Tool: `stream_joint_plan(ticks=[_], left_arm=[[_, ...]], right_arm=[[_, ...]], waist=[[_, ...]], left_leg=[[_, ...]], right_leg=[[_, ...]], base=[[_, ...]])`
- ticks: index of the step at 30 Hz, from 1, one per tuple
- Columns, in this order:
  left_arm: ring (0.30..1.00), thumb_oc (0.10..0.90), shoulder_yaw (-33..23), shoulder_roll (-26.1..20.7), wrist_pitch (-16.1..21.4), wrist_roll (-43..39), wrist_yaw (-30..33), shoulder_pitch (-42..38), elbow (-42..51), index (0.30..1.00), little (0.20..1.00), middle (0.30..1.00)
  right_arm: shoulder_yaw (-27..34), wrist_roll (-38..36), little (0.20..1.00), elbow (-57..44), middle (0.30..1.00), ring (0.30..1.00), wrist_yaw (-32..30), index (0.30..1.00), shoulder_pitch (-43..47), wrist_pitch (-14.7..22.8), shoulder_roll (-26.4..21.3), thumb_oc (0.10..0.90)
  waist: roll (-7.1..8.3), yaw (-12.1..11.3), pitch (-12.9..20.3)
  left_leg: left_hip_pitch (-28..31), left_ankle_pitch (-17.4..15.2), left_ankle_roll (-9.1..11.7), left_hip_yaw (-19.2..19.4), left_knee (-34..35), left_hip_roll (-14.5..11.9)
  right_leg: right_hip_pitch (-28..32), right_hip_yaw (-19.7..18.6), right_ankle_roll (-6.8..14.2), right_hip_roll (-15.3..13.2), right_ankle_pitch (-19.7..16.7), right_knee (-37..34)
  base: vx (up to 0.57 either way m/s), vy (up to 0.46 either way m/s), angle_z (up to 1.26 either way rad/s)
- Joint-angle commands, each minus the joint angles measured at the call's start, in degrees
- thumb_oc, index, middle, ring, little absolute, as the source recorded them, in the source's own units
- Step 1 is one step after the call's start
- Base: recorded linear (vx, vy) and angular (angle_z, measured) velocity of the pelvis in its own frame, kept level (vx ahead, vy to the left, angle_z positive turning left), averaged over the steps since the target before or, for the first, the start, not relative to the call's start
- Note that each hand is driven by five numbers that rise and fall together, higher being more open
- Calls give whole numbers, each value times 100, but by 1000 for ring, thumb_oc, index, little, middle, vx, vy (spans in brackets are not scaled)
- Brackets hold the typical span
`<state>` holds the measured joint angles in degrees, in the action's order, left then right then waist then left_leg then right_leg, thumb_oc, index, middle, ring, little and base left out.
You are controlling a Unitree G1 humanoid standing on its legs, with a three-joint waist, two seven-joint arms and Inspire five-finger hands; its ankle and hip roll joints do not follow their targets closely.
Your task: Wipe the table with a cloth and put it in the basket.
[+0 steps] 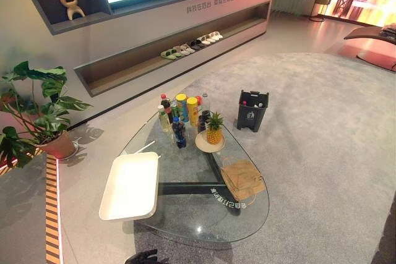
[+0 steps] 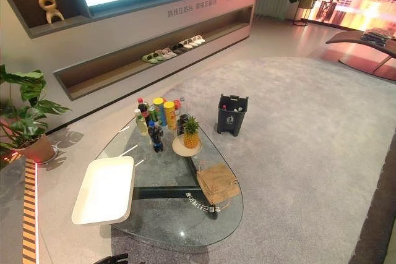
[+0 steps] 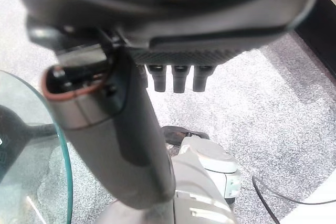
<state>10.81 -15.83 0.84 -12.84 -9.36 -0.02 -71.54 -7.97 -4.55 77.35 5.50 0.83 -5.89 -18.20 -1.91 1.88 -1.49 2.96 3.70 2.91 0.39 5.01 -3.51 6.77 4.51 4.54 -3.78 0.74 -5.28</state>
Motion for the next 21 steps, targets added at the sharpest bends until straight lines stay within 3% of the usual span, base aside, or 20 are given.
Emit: stream_joint_plan(ticks=[1, 12, 15, 16, 21], left_arm=[[900, 800, -15, -49, 147, 107, 73, -527, -316, 900, 900, 900], [900, 800, 25, -91, 174, -207, 33, -485, -150, 900, 900, 900], [900, 800, 64, -140, 248, -351, 37, -590, -84, 900, 900, 900], [900, 800, 112, -152, 330, -614, 83, -809, -66, 900, 900, 900], [900, 800, 84, -175, 495, -1038, 134, -1206, 86, 900, 900, 900]], right_arm=[[-55, -37, 900, 243, 900, 900, 49, 900, 373, -47, -42, 800], [-142, 168, 900, 232, 900, 900, 145, 900, 321, -186, -106, 800], [-226, 120, 900, 156, 900, 900, 144, 900, 461, -196, -169, 800], [-341, 2, 900, 128, 900, 900, 110, 900, 730, -235, -244, 800], [-486, -86, 900, -6, 900, 900, -9, 900, 1128, -354, -295, 800]], waist=[[191, -103, -287], [142, -107, -552], [119, -112, -776], [83, -123, -1063], [34, -128, -1641]], left_leg=[[282, -561, -211, 98, -1, 443], [-121, -393, -183, 79, -1, 447], [-357, -292, -186, 75, -1, 461], [-652, -175, -202, 37, -1, 476], [-1247, 26, -217, -14, -1, 509]], right_leg=[[-191, -34, -15, 210, 7, 187], [-537, -36, 37, 195, -241, 54], [-790, -34, 34, 176, -330, 71], [-1104, -54, 14, 184, -451, 63], [-1718, -76, -1, 218, -632, 75]], base=[[34, -3, 0], [15, 0, 0], [-188, 10, 0], [-266, 20, -2], [-172, 13, 2]])
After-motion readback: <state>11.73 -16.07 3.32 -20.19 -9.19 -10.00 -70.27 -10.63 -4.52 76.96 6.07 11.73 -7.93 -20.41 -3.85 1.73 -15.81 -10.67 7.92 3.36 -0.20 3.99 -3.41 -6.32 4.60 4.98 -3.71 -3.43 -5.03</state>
